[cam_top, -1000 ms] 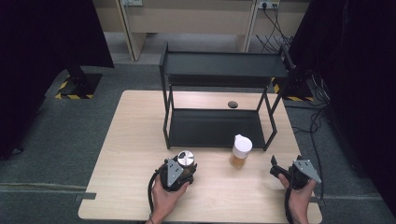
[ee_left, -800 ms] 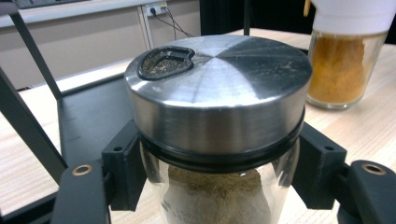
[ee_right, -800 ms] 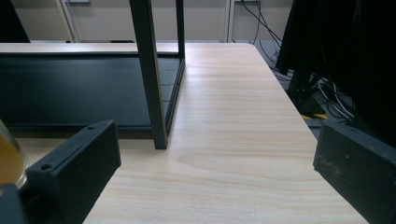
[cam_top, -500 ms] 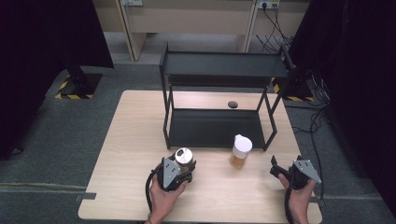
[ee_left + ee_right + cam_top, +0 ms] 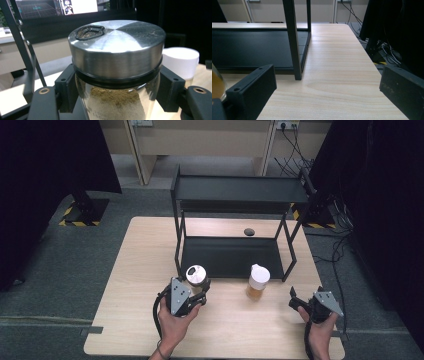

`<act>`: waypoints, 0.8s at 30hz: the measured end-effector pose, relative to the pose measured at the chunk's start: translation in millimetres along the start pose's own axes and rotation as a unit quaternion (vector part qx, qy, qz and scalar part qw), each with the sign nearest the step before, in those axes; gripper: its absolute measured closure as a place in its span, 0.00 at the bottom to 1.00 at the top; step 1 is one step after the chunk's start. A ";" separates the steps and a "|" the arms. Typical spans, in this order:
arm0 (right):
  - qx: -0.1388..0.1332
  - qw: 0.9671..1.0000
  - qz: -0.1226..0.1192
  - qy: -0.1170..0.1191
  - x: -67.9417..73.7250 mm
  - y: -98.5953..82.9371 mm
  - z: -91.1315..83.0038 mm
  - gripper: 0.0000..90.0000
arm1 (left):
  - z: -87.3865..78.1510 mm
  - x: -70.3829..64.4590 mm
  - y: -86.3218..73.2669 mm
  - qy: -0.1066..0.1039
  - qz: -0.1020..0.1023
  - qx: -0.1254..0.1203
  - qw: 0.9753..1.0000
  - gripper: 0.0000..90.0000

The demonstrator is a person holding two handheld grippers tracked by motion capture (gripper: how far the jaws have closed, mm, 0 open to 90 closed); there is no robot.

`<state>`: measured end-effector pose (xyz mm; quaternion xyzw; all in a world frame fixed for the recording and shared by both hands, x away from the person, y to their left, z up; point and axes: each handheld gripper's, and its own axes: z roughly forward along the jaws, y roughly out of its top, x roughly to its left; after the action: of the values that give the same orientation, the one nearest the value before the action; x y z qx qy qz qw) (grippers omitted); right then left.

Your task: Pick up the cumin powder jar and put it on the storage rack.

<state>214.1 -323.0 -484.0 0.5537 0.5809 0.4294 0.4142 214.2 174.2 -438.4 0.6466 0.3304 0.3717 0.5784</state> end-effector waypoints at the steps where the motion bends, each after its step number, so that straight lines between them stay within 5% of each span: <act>1: 0.000 1.000 0.000 0.000 0.0 0.0 0.0 0.01 | 0.5 0.0 2.7 0.001 0.000 -0.003 1.000 0.34; 24: 0.000 1.000 -0.003 0.001 0.7 0.0 0.0 0.01 | 12.1 6.9 41.0 0.013 0.009 -0.021 1.000 0.34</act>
<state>214.1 -322.3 -484.0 0.5517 0.5829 0.4284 0.4151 228.0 169.4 -397.6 0.6330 0.3238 0.3919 0.5838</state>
